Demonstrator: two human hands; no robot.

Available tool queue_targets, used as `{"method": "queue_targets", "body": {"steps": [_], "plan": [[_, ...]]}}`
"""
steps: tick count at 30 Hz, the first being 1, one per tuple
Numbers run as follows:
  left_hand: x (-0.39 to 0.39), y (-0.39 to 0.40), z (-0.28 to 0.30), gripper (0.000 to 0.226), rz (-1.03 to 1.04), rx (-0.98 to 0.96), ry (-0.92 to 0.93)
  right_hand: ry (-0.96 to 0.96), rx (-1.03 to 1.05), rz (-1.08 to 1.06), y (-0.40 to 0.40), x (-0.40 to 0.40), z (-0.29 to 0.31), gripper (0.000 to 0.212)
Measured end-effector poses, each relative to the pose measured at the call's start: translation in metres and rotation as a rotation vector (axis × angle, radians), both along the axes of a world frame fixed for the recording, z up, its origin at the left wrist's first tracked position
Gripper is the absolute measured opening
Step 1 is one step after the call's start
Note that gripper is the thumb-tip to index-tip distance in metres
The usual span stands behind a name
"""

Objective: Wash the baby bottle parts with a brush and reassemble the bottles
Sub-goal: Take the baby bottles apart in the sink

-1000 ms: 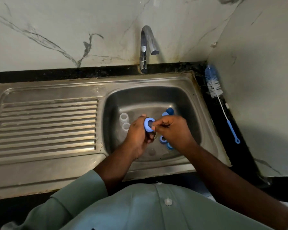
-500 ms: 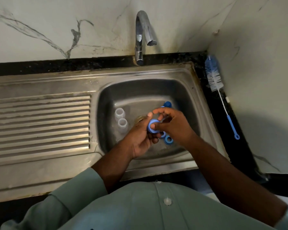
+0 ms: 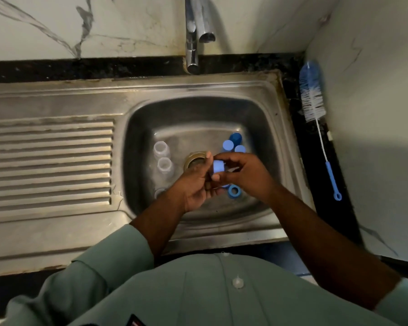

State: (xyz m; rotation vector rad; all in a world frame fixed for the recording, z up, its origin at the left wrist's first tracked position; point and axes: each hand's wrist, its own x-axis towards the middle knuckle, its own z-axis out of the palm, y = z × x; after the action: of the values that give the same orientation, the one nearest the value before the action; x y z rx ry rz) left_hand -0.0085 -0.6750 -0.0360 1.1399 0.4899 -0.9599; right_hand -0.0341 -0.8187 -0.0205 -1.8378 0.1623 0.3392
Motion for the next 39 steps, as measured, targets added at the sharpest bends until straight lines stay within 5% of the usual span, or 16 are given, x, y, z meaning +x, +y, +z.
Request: {"method": "queue_targets", "body": {"steps": [6, 11, 15, 19, 26, 33, 39], "plan": [[0.004, 0.007, -0.026, 0.052, 0.055, 0.128, 0.069, 0.061, 0.120, -0.219, -0.029, 0.003, -0.026, 0.042], [0.007, 0.017, -0.045, 0.004, 0.041, 0.254, 0.115, 0.142, -0.335, 0.079, -0.048, 0.010, -0.062, 0.050], [0.004, 0.016, -0.062, 0.028, -0.056, 0.404, 0.043, 0.237, -0.654, 0.356, -0.052, 0.022, -0.091, 0.037], [0.010, 0.002, -0.087, 0.040, -0.276, 0.621, -0.327, 0.364, -0.797, 0.422, -0.051, 0.035, -0.117, 0.032], [0.024, -0.030, -0.117, 0.017, -0.717, 0.731, -0.527, 0.370, -0.934, 0.433, -0.051, 0.040, -0.150, 0.028], [0.010, -0.027, -0.143, 0.018, -1.042, 0.827, -0.682, 0.392, -1.008, 0.499, -0.044, 0.042, -0.160, 0.024], [0.010, -0.024, -0.131, 0.048, -0.958, 0.813, -0.702, 0.350, -1.039, 0.479, -0.046, 0.038, -0.144, 0.019]]}}
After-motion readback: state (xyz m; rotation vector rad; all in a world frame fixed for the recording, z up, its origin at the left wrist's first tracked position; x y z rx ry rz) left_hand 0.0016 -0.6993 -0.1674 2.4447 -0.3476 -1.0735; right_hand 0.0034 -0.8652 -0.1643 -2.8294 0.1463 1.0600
